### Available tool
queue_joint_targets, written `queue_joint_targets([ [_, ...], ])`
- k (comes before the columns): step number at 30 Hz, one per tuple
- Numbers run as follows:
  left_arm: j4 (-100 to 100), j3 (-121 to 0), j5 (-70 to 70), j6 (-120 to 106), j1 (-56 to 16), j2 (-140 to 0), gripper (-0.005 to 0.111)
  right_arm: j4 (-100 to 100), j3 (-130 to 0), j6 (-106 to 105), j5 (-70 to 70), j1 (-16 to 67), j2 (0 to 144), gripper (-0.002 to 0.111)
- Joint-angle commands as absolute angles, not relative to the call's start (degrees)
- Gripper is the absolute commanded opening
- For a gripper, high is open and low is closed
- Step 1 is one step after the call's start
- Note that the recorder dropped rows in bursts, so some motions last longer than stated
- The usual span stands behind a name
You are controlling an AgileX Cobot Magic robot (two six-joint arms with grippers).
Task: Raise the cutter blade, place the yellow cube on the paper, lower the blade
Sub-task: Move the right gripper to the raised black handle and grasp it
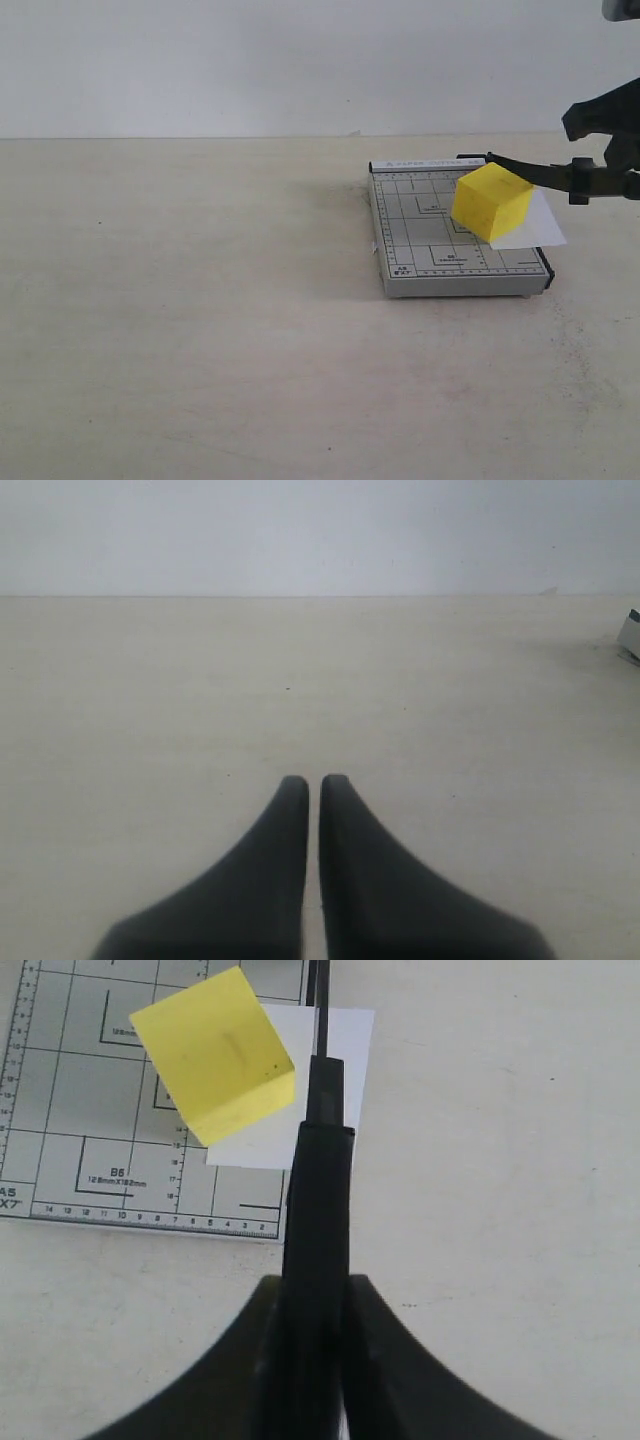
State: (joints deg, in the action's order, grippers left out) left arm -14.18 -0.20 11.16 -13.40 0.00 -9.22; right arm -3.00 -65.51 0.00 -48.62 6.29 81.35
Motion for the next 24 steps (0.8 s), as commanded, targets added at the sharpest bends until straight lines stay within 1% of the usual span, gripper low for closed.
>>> queue_joint_targets([
  [1,-14.8,0.0,10.4,-13.6,-0.1,-9.0,0.005,-3.5,-65.3,0.0,-49.2,6.4,81.3,0.019],
  [3,-14.8,0.0,10.4,-13.6,-0.1,-9.0,0.005,-3.5,-65.3,0.0,-49.2,6.4,81.3,0.020],
  [4,-14.8,0.0,10.4,-13.6,-0.1,-9.0,0.005,-3.5,-65.3,0.0,-49.3,6.4,81.3,0.029],
  [6,-14.8,0.0,10.4,-13.6,-0.1,-9.0,0.005,-3.5,-65.3,0.7,-49.3,6.4,81.3,0.042],
  [7,-14.8,0.0,10.4,-13.6,-0.1,-9.0,0.005,-3.5,-65.3,1.0,-49.1,6.4,81.3,0.053],
  [8,-14.8,0.0,10.4,-13.6,-0.1,-9.0,0.005,-3.5,-65.3,1.1,-49.0,6.4,81.3,0.056],
  [9,-14.8,0.0,10.4,-13.6,-0.1,-9.0,0.005,-3.5,-65.3,1.3,-48.9,6.4,81.3,0.056],
  [11,-14.8,0.0,10.4,-13.6,-0.1,-9.0,0.005,-3.5,-65.3,2.0,-48.7,6.4,81.3,0.053],
  [13,-14.8,0.0,10.4,-13.6,-0.1,-9.0,0.005,-3.5,-65.3,2.2,-48.9,6.4,81.3,0.041],
  [14,-14.8,0.0,10.4,-13.6,-0.1,-9.0,0.005,-3.5,-65.3,2.2,-49.5,6.4,81.3,0.032],
  [15,-14.8,0.0,10.4,-13.6,-0.1,-9.0,0.005,-3.5,-65.1,2.2,-49.7,6.4,81.4,0.028],
  [17,-14.8,0.0,10.4,-13.6,-0.1,-9.0,0.005,-3.5,-64.4,2.2,-48.9,6.4,81.4,0.025],
  [19,-14.8,0.0,10.4,-13.6,-0.1,-9.0,0.005,-3.5,-63.2,2.2,-48.4,6.4,81.5,0.028],
  [20,-14.8,0.0,10.4,-13.6,-0.1,-9.0,0.005,-3.5,-62.8,2.2,-48.3,6.4,81.8,0.031],
  [24,-14.8,0.0,10.4,-13.6,-0.1,-9.0,0.005,-3.5,-61.6,2.3,-47.8,6.4,82.8,0.049],
])
